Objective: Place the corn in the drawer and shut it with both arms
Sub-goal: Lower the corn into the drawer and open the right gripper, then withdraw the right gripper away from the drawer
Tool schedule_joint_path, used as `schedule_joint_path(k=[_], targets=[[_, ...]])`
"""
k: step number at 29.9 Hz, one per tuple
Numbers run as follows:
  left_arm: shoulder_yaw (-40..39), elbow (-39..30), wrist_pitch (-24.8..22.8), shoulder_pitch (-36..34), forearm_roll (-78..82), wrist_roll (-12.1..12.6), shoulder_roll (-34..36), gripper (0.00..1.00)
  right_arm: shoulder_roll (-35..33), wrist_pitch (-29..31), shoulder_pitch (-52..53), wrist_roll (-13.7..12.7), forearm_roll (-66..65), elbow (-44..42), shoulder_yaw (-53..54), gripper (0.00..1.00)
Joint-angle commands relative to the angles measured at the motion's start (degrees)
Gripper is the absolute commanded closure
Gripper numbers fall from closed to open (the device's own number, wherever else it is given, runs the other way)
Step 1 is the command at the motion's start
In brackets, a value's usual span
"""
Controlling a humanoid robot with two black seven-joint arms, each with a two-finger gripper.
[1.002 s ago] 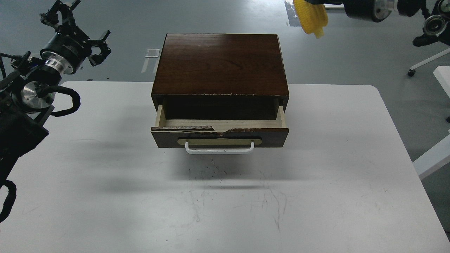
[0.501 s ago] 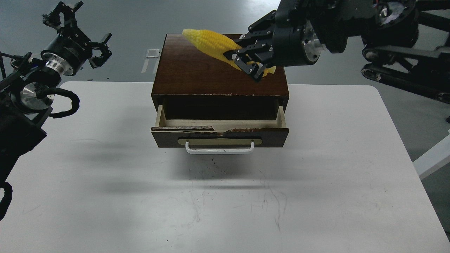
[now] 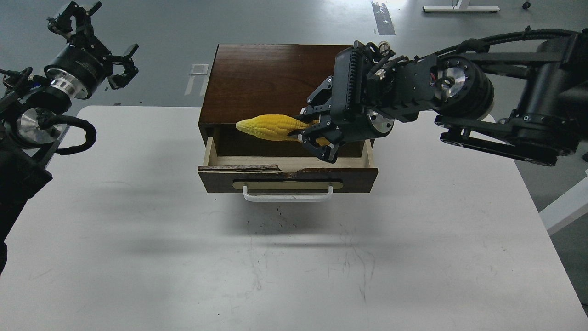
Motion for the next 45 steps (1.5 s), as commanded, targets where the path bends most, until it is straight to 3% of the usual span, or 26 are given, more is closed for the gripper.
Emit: schedule_joint_path(k=[1, 7, 21, 25, 29, 37, 45], targets=[[-0.09, 0.0, 0.0, 0.03, -0.03, -0.86, 0.48, 0.02, 0.1, 0.01, -0.26, 0.04, 0.03, -0.1, -0.09, 0.56], [-0.09, 0.0, 0.0, -0.14, -0.03, -1.83, 0.83, 0.02, 1.07, -0.08, -0.61, 0.04, 0.12, -0.19, -0.08, 0.41], [-0.09, 0.0, 0.0, -0.23, -0.03, -1.83, 1.1, 0.02, 0.19, -0.08, -1.76, 0.04, 1.0, -0.54, 2.19, 0.34], [-0.09, 0.0, 0.0, -0.32, -0.03, -1.66, 1.45, 0.02, -3.32, -0.17, -2.02, 0.04, 2.22, -0.54, 7.81, 0.22], [-0.09, -1.66, 0.0, -0.32, 0.06, -1.65, 3.38, 0.02, -8.41, -0.08, -2.02, -0.04, 14.66, -0.62, 14.58, 0.05], [-0.09, -11.33, 0.0, -0.32, 8.04, -1.39, 7.24, 0.03, -20.19, 0.01, -2.37, -0.48, 38.59, -0.36, 16.35, 0.01], [-1.05, -25.12, 0.0, -1.37, 22.17, -1.92, 11.37, 0.05, -29.24, -0.08, -2.46, -1.8, 78.02, -2.12, 16.53, 0.0]])
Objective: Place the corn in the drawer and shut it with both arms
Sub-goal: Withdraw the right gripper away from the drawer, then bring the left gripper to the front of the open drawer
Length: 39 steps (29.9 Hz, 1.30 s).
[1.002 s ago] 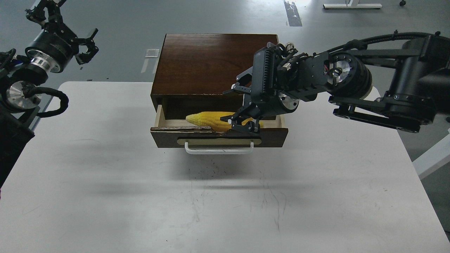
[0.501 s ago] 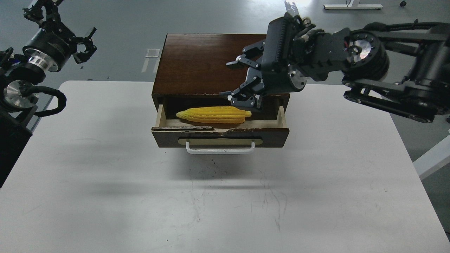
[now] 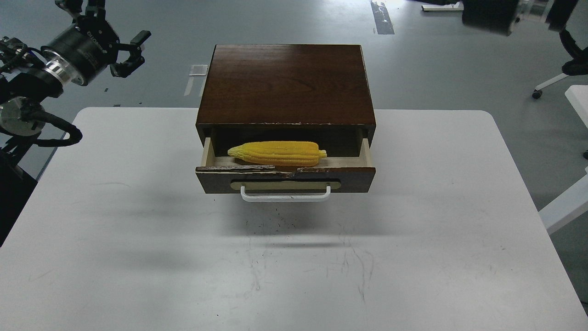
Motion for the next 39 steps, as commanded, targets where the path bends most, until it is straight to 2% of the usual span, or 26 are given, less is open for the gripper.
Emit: schedule_joint_path(k=[1, 3, 4, 10, 12, 16, 21, 22, 24, 26, 27, 28, 29, 30, 35, 39], targets=[[-0.97, -5.97, 0.0, -1.33, 8.77, -0.61, 1.67, 0.05, -4.1, -0.09, -0.31, -0.33, 15.46, -1.32, -0.01, 0.0], [-1.59, -11.14, 0.0, -3.35, 16.57, -1.05, 2.9, 0.05, -5.77, -0.18, -1.53, -0.33, 23.7, -3.5, -0.36, 0.0], [-1.59, -11.17, 0.0, -3.36, 16.61, -1.05, 2.9, 0.05, -5.78, -0.18, -1.54, -0.33, 23.74, -3.52, -0.36, 0.0], [-3.61, -29.33, 0.0, -3.97, 36.52, -1.84, 5.71, 0.05, -4.9, 0.26, -8.3, -0.59, 43.92, -16.68, -0.01, 0.0], [-3.61, -32.16, 0.0, -3.88, 41.2, -2.19, 5.89, 0.05, -4.37, 0.43, -9.18, -0.68, 48.33, -19.24, -0.01, 0.0], [-3.35, -37.08, 0.0, -3.27, 57.0, -6.05, 5.89, 0.09, -2.88, 2.8, -12.86, -0.68, 61.59, -24.6, 0.08, 0.0], [-2.47, -45.96, 0.0, -2.92, 70.65, -7.29, 7.91, 0.19, -3.05, 5.0, -18.32, -0.5, 65.32, -25.05, 0.78, 0.0], [-1.77, -47.97, 0.0, -2.13, 73.53, -7.38, 8.17, 0.25, -3.14, 5.01, -19.37, -0.33, 65.32, -25.14, 0.96, 0.0], [-1.15, -49.05, 0.0, -1.43, 75.49, -7.47, 8.09, 0.29, -3.14, 5.01, -20.0, -0.24, 65.32, -25.14, 0.96, 0.0], [-0.98, -49.49, 0.0, -0.9, 76.46, -7.47, 7.74, 0.45, -3.32, 5.01, -20.26, -0.07, 65.32, -25.14, 0.96, 0.0], [-0.98, -49.58, 0.0, -0.55, 76.55, -7.47, 7.56, 0.6, -3.4, 5.01, -20.26, 0.02, 65.32, -25.14, 0.96, 0.0], [-0.98, -49.58, 0.0, -0.19, 76.55, -7.38, 7.56, 0.83, -3.49, 5.01, -20.26, 0.02, 65.32, -25.14, 1.05, 0.0], [-0.98, -49.58, 0.0, -0.19, 76.55, -7.38, 7.47, 0.95, -3.58, 5.01, -20.26, 0.11, 65.32, -25.14, 1.05, 0.0], [-0.89, -49.66, 0.0, -0.19, 76.55, -7.47, 7.39, 1.0, -3.84, 5.01, -20.26, 0.11, 65.32, -25.14, 1.13, 0.0], [1.92, -50.63, 0.0, -0.19, 77.34, -7.64, 7.12, 1.0, -4.63, 5.36, -20.35, 0.11, 65.32, -25.14, 1.13, 0.0], [6.48, -53.09, 0.0, -0.28, 89.33, -7.82, 7.3, 1.0, -4.64, 5.44, -20.35, 0.02, 65.32, -25.14, 1.22, 0.0]])
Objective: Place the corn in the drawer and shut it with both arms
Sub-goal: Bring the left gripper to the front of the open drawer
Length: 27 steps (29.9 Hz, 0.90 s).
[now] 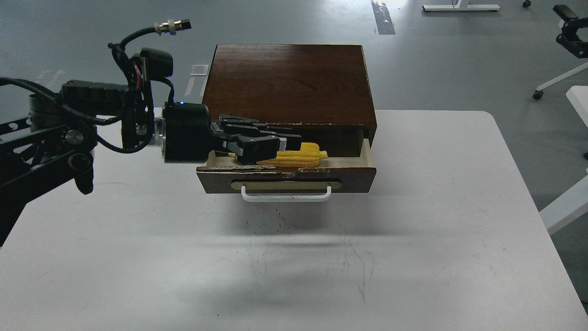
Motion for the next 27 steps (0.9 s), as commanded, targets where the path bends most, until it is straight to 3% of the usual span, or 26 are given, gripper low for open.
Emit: schedule_joint_path(k=[1, 11, 16, 22, 27], targets=[[3.3, -1.8, -0.01, -0.1, 10.39, -0.17, 0.04, 1.0, -0.11, 0.11, 0.0, -0.17, 0.0, 0.0, 0.09, 0.0], [5.77, -1.45, -0.01, -0.28, 24.72, -0.52, -3.3, 1.0, -0.02, 2.92, -5.01, -0.35, 0.17, -0.26, 0.0, 0.0], [7.61, -1.45, -0.01, -0.1, 26.93, -0.52, -4.8, 1.0, -0.02, 8.54, -10.63, 0.35, 0.26, -0.61, 0.09, 0.0], [8.58, -1.27, -0.01, -0.02, 28.16, -0.17, -5.15, 1.0, 0.25, 9.78, -14.24, 5.62, 0.26, -0.44, 0.0, 0.0], [8.67, -0.66, -0.01, -0.02, 32.64, -0.17, -5.06, 1.0, 0.25, 10.48, -15.82, 6.24, 0.26, -0.52, 0.17, 0.0]])
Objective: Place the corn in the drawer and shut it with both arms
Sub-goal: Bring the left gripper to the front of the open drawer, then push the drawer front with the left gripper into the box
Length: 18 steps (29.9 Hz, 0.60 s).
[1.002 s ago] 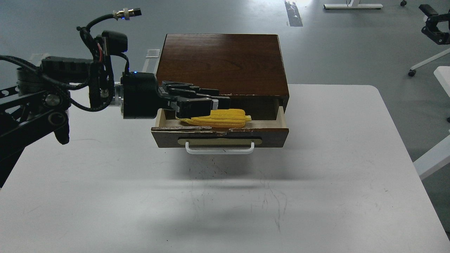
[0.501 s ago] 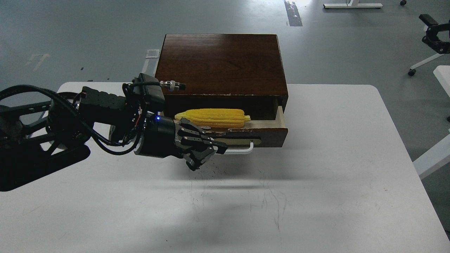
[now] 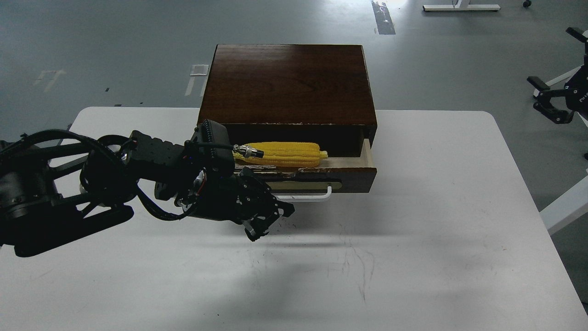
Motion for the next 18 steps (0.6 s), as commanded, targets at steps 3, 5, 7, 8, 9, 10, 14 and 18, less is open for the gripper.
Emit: schedule_joint_path(k=[3, 5, 7, 8, 9, 10, 14, 18], targets=[[0.19, 0.85, 0.0, 0.21, 2.21, 0.1, 0.07, 1.0, -0.04, 0.22, -1.31, 0.29, 0.0, -0.2, 0.12, 0.0], [0.19, 1.03, 0.0, 0.38, 2.65, 0.28, 0.07, 1.0, -0.04, 0.22, -1.39, 0.29, 0.26, -0.29, 0.29, 0.0], [0.27, 1.03, 0.0, 0.21, 4.22, 0.54, 0.07, 1.0, -0.04, 0.22, -1.39, 0.29, 1.75, -0.29, 0.38, 0.0], [0.36, 1.11, 0.0, 0.12, 4.76, 0.54, 0.15, 1.0, -0.04, 0.22, -1.39, 0.29, 2.11, -0.29, 0.47, 0.0], [0.62, 1.2, 0.0, -0.05, 5.63, 0.54, 0.15, 1.0, -0.04, 0.22, -1.39, 0.29, 2.46, -0.29, 0.64, 0.0], [0.62, 1.46, 0.0, 0.03, 6.16, 0.63, 0.24, 1.0, -0.04, 0.22, -1.39, 0.29, 2.46, -0.29, 0.91, 0.0], [0.62, 1.55, 0.0, 0.21, 6.43, 0.89, 0.42, 1.0, -0.04, 0.22, -1.39, 0.29, 2.46, -0.29, 1.44, 0.0], [0.71, 1.64, 0.0, 0.21, 6.43, 1.51, 0.33, 1.0, -0.04, 0.22, -1.39, 0.29, 2.46, -0.29, 1.52, 0.0]])
